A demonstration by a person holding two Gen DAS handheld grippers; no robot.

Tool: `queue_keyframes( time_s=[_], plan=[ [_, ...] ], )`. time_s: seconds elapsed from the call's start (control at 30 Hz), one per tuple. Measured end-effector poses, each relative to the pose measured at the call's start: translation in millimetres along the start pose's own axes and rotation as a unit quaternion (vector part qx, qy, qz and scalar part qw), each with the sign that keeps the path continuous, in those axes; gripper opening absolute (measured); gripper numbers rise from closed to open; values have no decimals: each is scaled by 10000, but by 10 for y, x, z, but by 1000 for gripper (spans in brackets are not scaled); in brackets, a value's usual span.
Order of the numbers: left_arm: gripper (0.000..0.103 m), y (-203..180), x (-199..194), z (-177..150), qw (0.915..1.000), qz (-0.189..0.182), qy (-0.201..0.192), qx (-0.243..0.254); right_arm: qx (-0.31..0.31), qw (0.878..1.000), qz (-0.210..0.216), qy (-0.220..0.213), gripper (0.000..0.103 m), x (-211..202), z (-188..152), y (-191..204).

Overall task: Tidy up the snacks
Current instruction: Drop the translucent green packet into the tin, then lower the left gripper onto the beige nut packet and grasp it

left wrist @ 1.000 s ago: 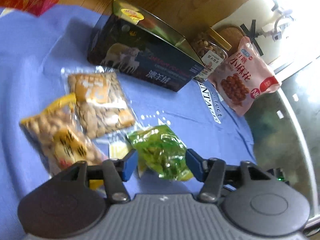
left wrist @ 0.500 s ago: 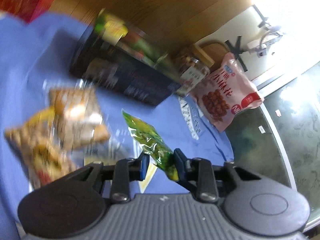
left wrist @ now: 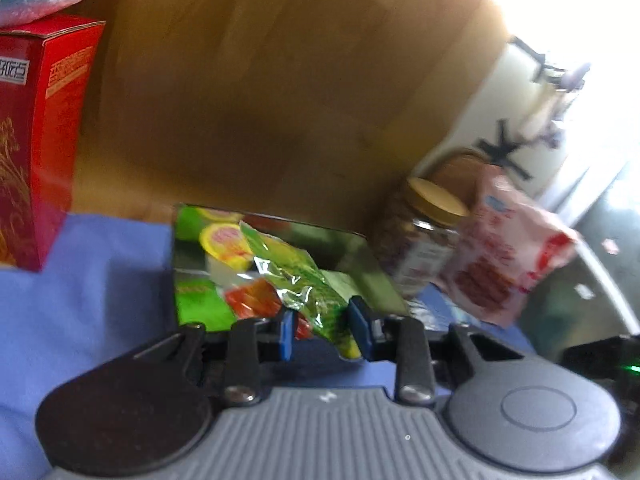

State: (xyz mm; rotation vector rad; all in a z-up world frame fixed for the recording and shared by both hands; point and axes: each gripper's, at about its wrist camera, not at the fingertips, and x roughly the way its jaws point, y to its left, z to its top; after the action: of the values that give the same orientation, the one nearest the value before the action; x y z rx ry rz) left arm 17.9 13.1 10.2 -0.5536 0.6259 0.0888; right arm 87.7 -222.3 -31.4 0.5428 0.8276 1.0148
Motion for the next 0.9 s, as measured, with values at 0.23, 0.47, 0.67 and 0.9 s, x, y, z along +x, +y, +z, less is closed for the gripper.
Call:
queue_keyframes(
  time_s=[0.23, 0.47, 0.67, 0.9],
  plan=[
    [38, 135, 209, -34, 9945, 979, -44, 357, -1632, 9822, -881, -290, 11, 344, 20, 182],
    [38, 188, -340, -262, 9959, 763, -382, 304, -971, 9949, -272, -97, 11, -8, -172, 43],
    [43, 404, -402, -613, 9957, 900, 209, 23, -853, 9935, -267, 706, 18, 44, -502, -126],
    [57, 713, -342, -928, 9934, 606, 686, -687, -841, 9891, -295, 1171, 33, 147, -627, -236]
  ],
)
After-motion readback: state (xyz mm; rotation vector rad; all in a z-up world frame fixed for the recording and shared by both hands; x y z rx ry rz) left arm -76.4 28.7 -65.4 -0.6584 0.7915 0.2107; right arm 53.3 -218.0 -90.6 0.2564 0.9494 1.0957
